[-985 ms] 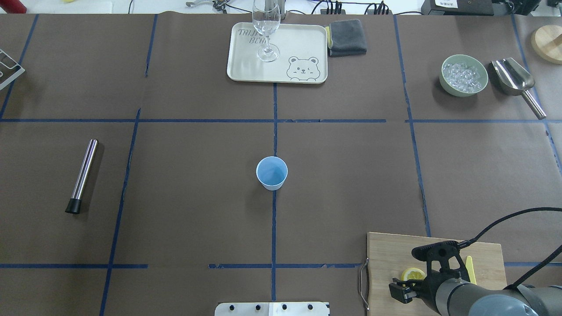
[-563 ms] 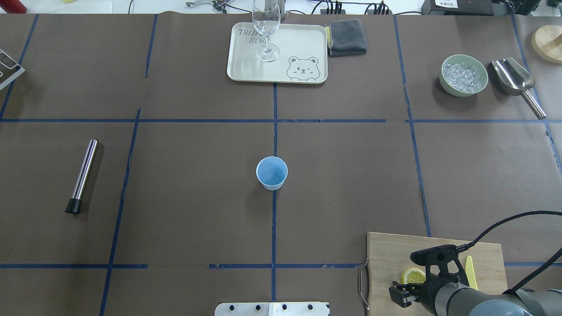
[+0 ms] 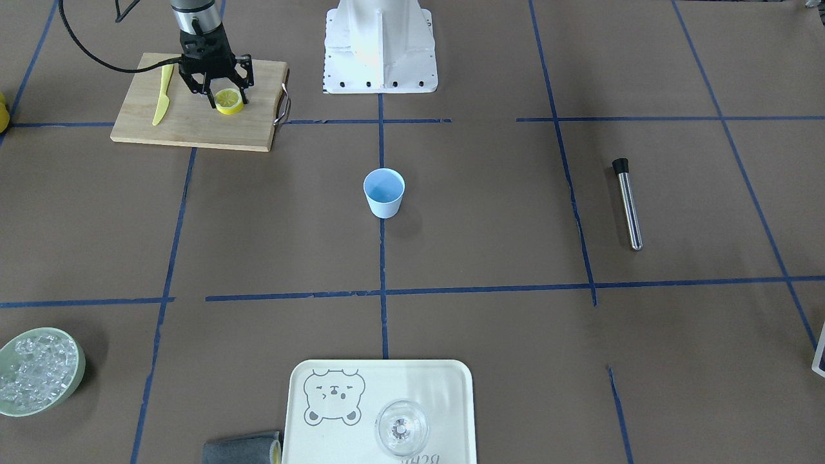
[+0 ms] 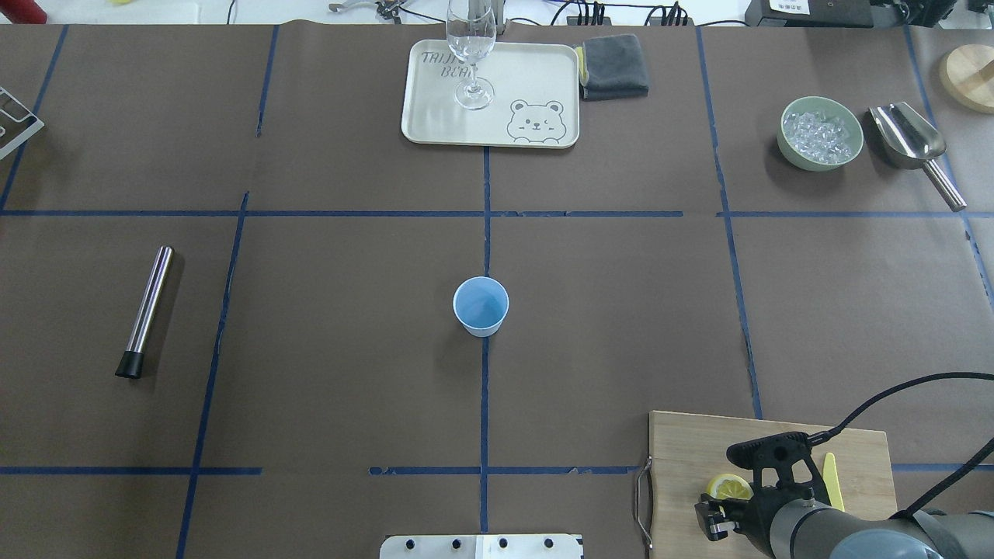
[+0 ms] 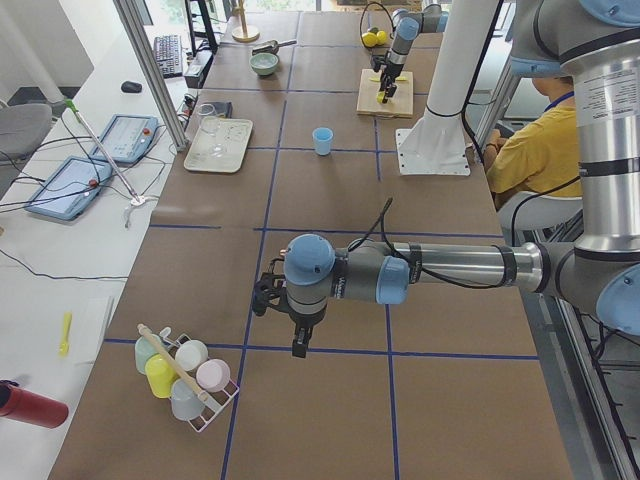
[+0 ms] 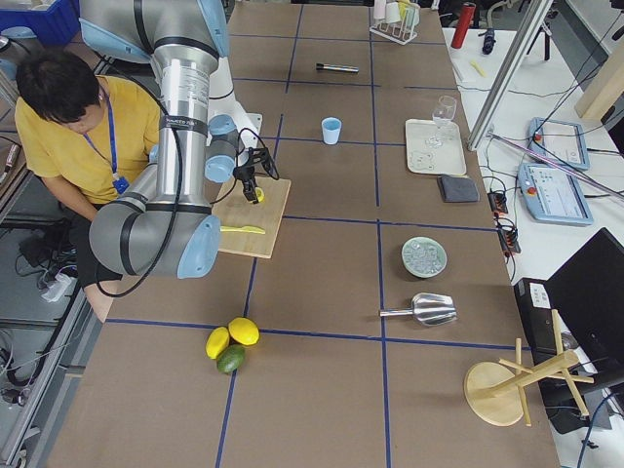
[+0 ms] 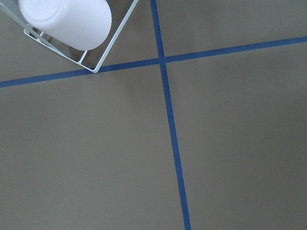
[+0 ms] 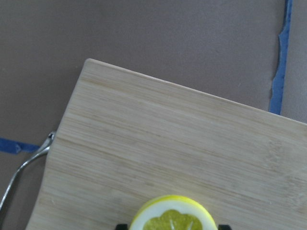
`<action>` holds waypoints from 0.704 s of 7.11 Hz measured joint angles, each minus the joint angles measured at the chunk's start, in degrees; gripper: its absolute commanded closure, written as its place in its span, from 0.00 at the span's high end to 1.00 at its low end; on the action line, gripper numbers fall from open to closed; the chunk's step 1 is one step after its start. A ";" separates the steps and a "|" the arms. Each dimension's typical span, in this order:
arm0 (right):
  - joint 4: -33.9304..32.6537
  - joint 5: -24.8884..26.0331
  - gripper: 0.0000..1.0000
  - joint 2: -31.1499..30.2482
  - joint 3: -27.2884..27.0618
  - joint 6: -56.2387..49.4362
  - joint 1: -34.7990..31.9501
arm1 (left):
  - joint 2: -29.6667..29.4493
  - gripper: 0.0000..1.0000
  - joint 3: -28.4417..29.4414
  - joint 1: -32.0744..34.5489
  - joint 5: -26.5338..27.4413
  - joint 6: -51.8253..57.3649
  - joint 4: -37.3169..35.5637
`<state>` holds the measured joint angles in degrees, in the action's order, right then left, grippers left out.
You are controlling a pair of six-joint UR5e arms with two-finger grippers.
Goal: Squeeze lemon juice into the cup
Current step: 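Close the right gripper on the lemon slice on the board, then carry the lemon slice with the right gripper over the blue cup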
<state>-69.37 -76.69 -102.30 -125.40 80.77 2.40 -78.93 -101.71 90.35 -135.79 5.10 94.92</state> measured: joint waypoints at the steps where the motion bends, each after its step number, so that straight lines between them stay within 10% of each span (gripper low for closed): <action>1: 0.01 -0.02 0.14 0.00 -0.12 0.00 -0.09 | 0.00 1.00 -0.03 0.00 0.00 -0.02 0.00; 5: -0.01 -0.04 0.20 -0.13 -3.27 0.00 -0.50 | 0.00 1.00 -0.06 0.00 0.00 -0.09 -0.08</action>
<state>-69.38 -76.73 -102.43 -128.67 80.77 1.90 -78.93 -101.78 90.35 -135.79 5.01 94.85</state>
